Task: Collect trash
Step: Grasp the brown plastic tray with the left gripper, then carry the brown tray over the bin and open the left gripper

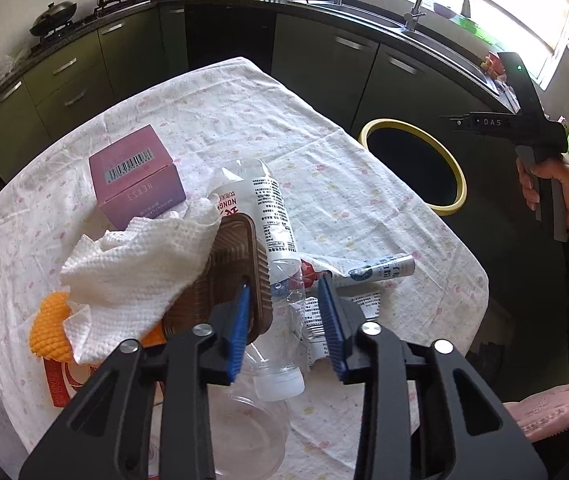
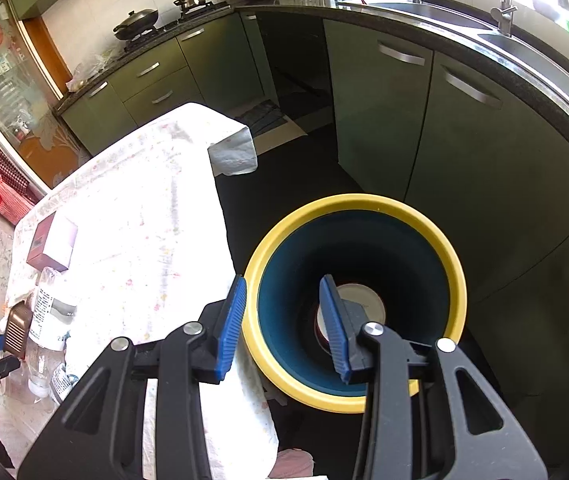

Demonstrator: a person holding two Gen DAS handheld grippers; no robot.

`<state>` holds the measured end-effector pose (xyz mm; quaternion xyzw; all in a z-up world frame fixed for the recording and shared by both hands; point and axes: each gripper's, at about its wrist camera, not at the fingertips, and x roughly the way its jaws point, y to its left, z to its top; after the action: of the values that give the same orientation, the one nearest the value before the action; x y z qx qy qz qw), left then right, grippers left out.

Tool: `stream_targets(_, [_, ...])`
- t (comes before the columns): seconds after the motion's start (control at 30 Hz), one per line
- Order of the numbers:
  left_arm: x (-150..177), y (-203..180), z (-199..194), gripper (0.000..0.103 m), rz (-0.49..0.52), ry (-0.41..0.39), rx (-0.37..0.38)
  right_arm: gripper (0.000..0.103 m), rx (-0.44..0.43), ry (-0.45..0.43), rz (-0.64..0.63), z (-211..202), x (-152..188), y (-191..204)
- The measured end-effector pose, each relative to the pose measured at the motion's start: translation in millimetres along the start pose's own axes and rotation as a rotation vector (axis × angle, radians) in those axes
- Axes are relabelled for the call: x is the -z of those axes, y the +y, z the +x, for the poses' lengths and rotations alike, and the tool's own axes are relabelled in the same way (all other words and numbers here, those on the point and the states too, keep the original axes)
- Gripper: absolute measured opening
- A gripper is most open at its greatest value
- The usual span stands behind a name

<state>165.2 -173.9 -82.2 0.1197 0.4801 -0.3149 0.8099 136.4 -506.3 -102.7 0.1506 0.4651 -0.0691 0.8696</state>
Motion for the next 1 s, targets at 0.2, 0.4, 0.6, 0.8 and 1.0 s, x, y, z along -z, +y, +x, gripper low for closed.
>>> stream_targets(0.2, [-1, 12, 8, 0.008, -0.036, 0.035, -0.042, 0.037, -0.022, 0.005, -0.008, 0, 4, 5])
stream_targets(0.4, [-2, 7, -9, 0.007, -0.025, -0.005, -0.021, 0.037, -0.032, -0.011, -0.016, -8, 6, 8])
stream_targets(0.6, [-15, -30, -51, 0.007, 0.066, -0.099, 0.051, 0.037, -0.015, -0.028, -0.006, -16, 10, -1])
stream_targets(0.8, [-45, -85, -45, 0.007, 0.159, -0.115, 0.148, 0.037, 0.0, -0.041, 0.033, -24, 21, -25])
stream_targets(1.0, [-85, -155, 4, 0.007, 0.197, -0.081, 0.282, 0.037, 0.05, -0.081, 0.054, -40, 34, -52])
